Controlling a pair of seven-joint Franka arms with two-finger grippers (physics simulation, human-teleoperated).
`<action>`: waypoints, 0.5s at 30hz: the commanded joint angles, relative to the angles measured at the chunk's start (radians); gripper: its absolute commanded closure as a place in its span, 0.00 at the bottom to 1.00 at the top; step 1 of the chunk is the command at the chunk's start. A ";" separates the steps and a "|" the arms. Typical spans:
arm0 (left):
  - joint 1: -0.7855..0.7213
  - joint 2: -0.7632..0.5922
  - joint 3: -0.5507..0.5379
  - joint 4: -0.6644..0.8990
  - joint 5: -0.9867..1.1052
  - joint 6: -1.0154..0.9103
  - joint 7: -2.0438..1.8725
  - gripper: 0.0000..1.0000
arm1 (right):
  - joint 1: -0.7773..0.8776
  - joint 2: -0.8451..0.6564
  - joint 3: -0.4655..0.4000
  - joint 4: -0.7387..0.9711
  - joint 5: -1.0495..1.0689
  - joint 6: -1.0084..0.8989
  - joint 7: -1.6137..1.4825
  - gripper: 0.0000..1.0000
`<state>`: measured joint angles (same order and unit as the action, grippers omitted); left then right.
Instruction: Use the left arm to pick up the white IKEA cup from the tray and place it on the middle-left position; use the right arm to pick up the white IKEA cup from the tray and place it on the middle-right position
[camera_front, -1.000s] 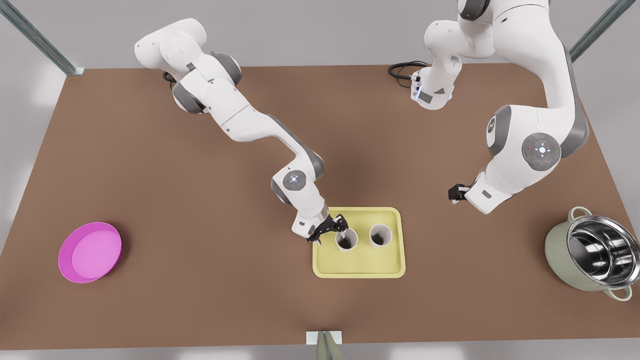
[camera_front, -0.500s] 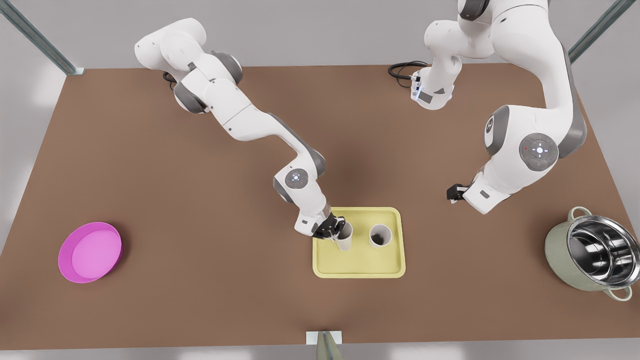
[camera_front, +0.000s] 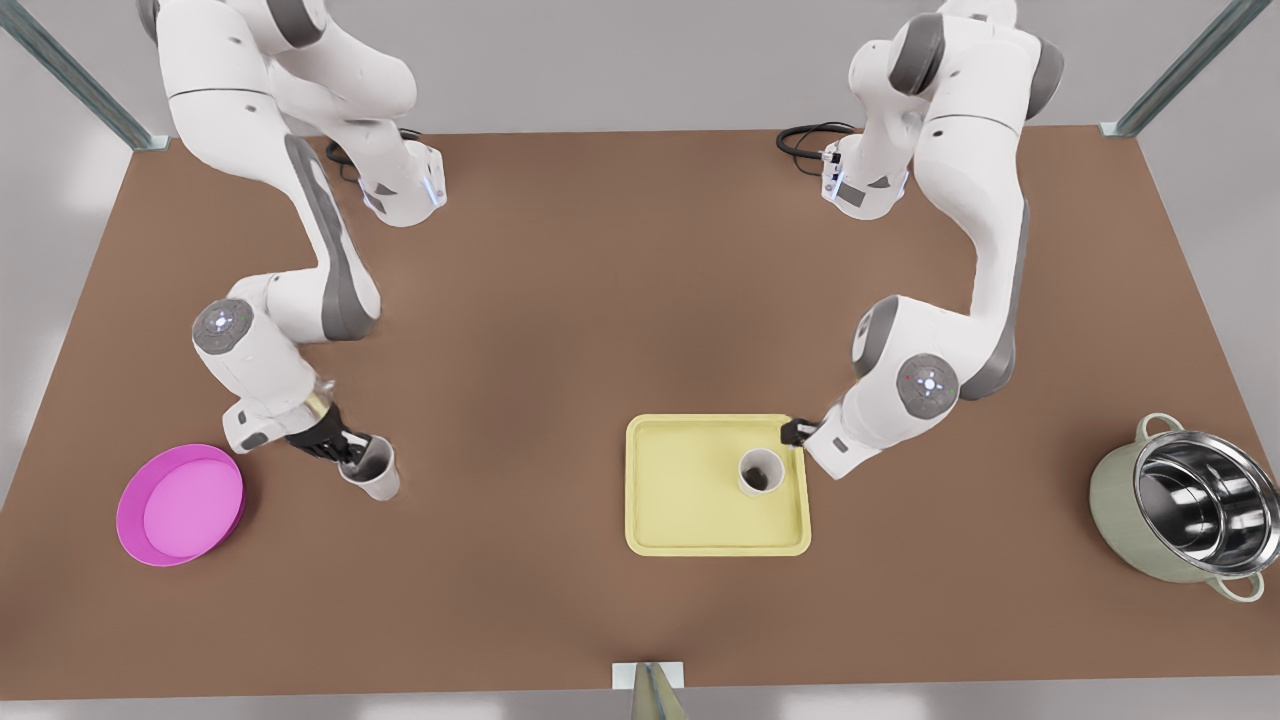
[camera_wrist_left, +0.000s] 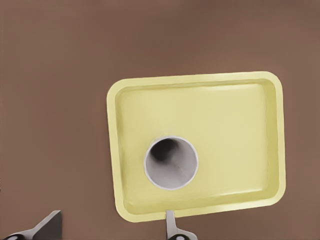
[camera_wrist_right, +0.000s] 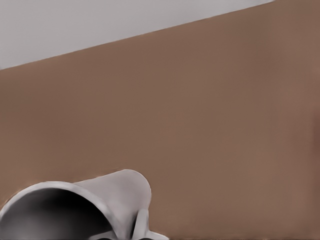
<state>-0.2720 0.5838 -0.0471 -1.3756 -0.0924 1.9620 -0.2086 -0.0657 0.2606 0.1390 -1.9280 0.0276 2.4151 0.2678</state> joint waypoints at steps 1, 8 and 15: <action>0.007 0.068 0.013 0.095 -0.001 0.052 -0.113 0.00 | -0.054 0.000 -0.001 -0.009 -0.031 -0.202 -0.409 0.97; -0.056 0.143 0.010 0.112 0.054 0.114 -0.175 0.00 | -0.161 0.143 -0.001 -0.006 -0.189 -0.116 -0.441 0.98; -0.069 0.129 0.006 0.056 0.048 0.069 -0.169 0.00 | -0.161 0.167 -0.003 -0.006 -0.179 -0.108 -0.435 0.77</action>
<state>-0.3399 0.7122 -0.0409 -1.3208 -0.0430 2.0360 -0.2962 -0.2269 0.4289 0.1376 -1.9348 -0.1313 2.3124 -0.0237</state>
